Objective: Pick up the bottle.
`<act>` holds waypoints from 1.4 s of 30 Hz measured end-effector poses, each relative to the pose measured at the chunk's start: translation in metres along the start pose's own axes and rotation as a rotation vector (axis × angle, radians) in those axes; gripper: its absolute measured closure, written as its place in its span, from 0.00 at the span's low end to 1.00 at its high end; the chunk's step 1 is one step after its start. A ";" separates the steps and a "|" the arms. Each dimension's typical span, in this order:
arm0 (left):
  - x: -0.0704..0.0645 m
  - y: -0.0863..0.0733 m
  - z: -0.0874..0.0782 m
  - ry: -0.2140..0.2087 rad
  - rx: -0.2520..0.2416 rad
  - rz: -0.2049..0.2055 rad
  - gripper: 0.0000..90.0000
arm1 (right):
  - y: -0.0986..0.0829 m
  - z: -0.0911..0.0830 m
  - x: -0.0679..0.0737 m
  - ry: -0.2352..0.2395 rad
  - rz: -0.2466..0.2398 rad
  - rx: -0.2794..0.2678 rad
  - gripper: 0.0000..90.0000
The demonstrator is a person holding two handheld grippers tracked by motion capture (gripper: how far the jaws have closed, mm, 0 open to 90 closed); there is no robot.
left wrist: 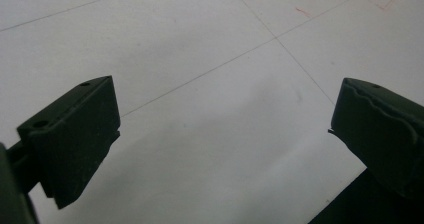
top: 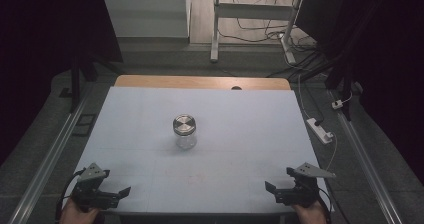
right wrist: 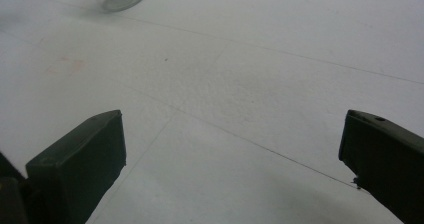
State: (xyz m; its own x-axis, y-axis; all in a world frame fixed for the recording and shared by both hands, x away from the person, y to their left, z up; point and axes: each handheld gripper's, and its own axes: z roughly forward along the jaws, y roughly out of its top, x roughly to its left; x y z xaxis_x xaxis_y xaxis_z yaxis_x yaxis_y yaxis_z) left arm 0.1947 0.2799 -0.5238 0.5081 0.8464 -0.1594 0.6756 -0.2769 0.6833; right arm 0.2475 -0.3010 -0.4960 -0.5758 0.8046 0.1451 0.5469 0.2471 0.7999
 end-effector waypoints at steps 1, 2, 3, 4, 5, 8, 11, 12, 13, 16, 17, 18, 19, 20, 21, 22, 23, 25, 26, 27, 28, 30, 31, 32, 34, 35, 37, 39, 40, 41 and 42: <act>0.000 0.000 0.000 -0.002 0.000 -0.001 0.00 | 0.000 0.000 0.001 0.005 -0.007 0.003 0.00; 0.000 0.000 0.000 -0.002 0.000 -0.001 0.00 | 0.000 0.000 0.001 0.015 -0.009 0.006 0.00; 0.000 0.000 0.000 -0.001 0.000 0.001 0.01 | 0.000 0.001 0.002 0.020 -0.011 0.011 0.00; 0.000 0.000 0.000 -0.002 0.001 0.007 0.01 | 0.001 0.002 0.003 0.019 -0.013 0.018 0.00; -0.001 0.000 0.000 -0.003 0.003 0.010 0.01 | 0.001 0.002 0.003 0.016 -0.019 0.023 0.00; -0.001 0.000 0.000 -0.006 0.006 0.018 0.01 | 0.001 0.003 0.004 0.012 -0.023 0.030 0.00; -0.001 0.000 0.000 -0.008 0.007 0.019 0.01 | 0.001 0.003 0.003 0.013 -0.015 0.029 0.00; -0.001 0.000 0.000 -0.011 0.006 0.018 0.01 | 0.001 0.003 0.003 0.013 -0.015 0.029 0.00; -0.001 0.000 0.000 -0.013 0.005 0.016 0.00 | 0.001 0.003 0.003 0.015 -0.012 0.031 0.00; 0.000 0.000 0.000 -0.012 0.007 0.008 0.00 | 0.001 0.004 0.003 0.013 -0.018 0.035 0.00; 0.001 0.000 0.001 -0.022 0.011 0.003 0.00 | 0.001 0.004 0.003 0.013 -0.019 0.038 0.00; 0.001 0.000 0.001 -0.022 0.011 0.003 0.00 | 0.001 0.004 0.004 0.014 -0.021 0.039 0.00; 0.001 0.001 0.001 -0.026 0.012 0.001 0.00 | 0.001 0.004 0.004 0.015 -0.023 0.040 0.00; 0.001 0.001 0.001 -0.027 0.012 0.001 0.00 | 0.001 0.004 0.004 0.017 -0.023 0.041 0.00; 0.001 0.001 0.001 -0.026 0.014 0.000 0.00 | 0.001 0.004 0.004 0.017 -0.023 0.041 0.00; 0.001 0.001 0.001 -0.025 0.014 -0.002 0.00 | 0.001 0.004 0.004 0.021 -0.024 0.041 0.00; 0.001 0.001 0.000 -0.028 0.014 -0.004 0.00 | 0.001 0.004 0.004 0.022 -0.025 0.043 0.00; 0.000 0.001 0.000 -0.033 0.017 -0.003 0.00 | 0.001 0.004 0.004 0.024 -0.025 0.042 0.00; -0.001 0.002 0.000 -0.030 0.015 0.000 0.00 | 0.001 0.004 0.004 0.021 -0.027 0.046 0.00; -0.001 0.003 -0.001 -0.029 0.010 0.003 0.00 | 0.001 0.005 0.004 0.020 -0.029 0.047 0.00; -0.001 0.003 -0.001 -0.030 0.007 0.006 0.00 | 0.001 0.005 0.004 0.020 -0.032 0.048 0.00; -0.002 0.005 -0.002 -0.026 -0.002 0.011 0.00 | 0.001 0.005 0.005 0.021 -0.036 0.050 0.00; -0.003 0.006 -0.002 -0.026 -0.006 0.016 0.00 | 0.001 0.005 0.005 0.021 -0.036 0.050 0.00; -0.003 0.007 -0.002 -0.028 -0.007 0.019 0.00 | 0.001 0.005 0.004 0.023 -0.037 0.049 0.00; -0.004 0.010 -0.002 -0.032 -0.015 0.029 0.00 | 0.001 0.005 0.004 0.025 -0.032 0.048 0.00; -0.005 0.011 -0.002 -0.034 -0.015 0.036 0.00 | 0.001 0.005 0.004 0.025 -0.032 0.048 0.00; -0.006 0.014 -0.001 -0.033 -0.022 0.054 0.00 | 0.001 0.005 0.003 0.030 -0.027 0.046 0.00; -0.007 0.017 0.001 -0.041 -0.026 0.069 0.00 | 0.001 0.004 0.002 0.033 -0.024 0.045 0.00; -0.007 0.019 0.002 -0.051 -0.030 0.077 0.00 | 0.001 0.005 0.002 0.033 -0.026 0.046 0.00; -0.009 0.022 0.004 -0.070 -0.030 0.087 0.00 | 0.001 0.005 0.002 0.033 -0.028 0.046 0.00; -0.009 0.022 0.004 -0.070 -0.030 0.087 0.00 | 0.001 0.005 0.002 0.034 -0.029 0.047 0.00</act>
State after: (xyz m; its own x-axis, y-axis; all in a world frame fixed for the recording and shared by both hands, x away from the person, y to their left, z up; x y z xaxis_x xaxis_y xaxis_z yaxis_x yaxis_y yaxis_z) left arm 0.2077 0.2647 -0.5101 0.6009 0.7856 -0.1475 0.6115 -0.3330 0.7177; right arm 0.2497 -0.2963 -0.4975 -0.6116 0.7783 0.1422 0.5568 0.2958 0.7762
